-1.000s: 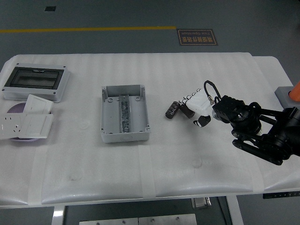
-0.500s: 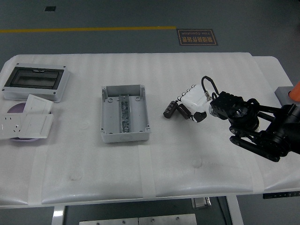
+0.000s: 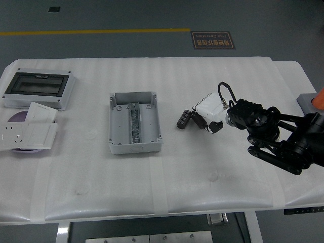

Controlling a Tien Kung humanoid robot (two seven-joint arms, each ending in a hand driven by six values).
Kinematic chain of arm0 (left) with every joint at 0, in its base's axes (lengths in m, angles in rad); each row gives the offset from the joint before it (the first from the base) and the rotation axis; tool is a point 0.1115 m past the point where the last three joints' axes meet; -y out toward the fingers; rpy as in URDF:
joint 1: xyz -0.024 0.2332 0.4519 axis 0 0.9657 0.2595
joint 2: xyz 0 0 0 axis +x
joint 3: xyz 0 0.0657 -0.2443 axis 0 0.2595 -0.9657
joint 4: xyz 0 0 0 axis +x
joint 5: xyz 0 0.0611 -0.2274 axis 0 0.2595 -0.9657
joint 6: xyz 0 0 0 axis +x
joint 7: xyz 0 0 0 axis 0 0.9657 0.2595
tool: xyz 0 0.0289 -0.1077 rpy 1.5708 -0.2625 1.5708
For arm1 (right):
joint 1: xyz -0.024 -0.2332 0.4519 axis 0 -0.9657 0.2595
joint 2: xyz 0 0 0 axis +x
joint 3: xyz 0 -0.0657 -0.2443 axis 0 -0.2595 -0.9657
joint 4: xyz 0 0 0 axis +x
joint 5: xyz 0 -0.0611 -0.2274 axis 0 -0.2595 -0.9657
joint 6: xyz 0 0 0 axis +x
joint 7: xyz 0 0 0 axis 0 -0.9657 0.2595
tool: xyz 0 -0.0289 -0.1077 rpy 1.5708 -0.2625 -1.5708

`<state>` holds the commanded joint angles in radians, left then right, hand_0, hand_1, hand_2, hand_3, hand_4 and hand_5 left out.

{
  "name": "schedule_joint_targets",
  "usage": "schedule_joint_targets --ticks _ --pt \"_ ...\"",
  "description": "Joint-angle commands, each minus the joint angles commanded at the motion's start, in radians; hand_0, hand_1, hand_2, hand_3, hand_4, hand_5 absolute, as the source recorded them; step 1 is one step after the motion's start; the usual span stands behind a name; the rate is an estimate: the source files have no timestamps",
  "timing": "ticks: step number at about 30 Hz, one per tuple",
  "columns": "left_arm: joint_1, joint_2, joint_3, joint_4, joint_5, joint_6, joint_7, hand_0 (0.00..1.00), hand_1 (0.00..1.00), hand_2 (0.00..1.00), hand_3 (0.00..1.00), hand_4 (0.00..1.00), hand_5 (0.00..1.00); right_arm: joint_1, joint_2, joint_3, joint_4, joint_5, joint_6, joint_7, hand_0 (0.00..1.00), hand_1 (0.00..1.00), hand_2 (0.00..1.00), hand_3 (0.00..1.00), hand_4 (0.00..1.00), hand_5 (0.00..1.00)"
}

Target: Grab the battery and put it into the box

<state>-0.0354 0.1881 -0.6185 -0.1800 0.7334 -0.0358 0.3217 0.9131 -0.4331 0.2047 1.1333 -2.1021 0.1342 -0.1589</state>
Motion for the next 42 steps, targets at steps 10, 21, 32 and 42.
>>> schedule_joint_targets --ticks 10,21,32,42 --pt "-0.001 -0.001 0.016 0.0 -0.017 0.003 -0.006 0.654 0.664 0.619 0.629 0.542 0.378 -0.009 0.003 0.001 -0.008 0.009 -0.006 0.002 0.775 0.781 0.795 0.829 0.59 0.189" --pt "0.002 -0.002 0.003 0.0 -0.005 0.007 -0.005 0.654 0.664 0.619 0.629 0.54 0.382 0.018 -0.027 -0.057 0.029 0.07 -0.11 -0.046 0.77 0.776 0.757 0.81 0.585 0.192" --pt "0.007 -0.002 -0.012 0.0 0.004 0.01 -0.002 0.653 0.664 0.619 0.632 0.535 0.388 0.045 -0.088 -0.096 0.194 0.304 -0.382 -0.14 0.739 0.753 0.727 0.794 0.575 0.198" --pt "0.013 -0.005 -0.018 0.0 0.015 0.01 0.0 0.653 0.664 0.619 0.634 0.533 0.39 -0.055 0.017 0.142 0.322 0.379 -0.512 -0.131 0.677 0.717 0.711 0.764 0.567 0.191"
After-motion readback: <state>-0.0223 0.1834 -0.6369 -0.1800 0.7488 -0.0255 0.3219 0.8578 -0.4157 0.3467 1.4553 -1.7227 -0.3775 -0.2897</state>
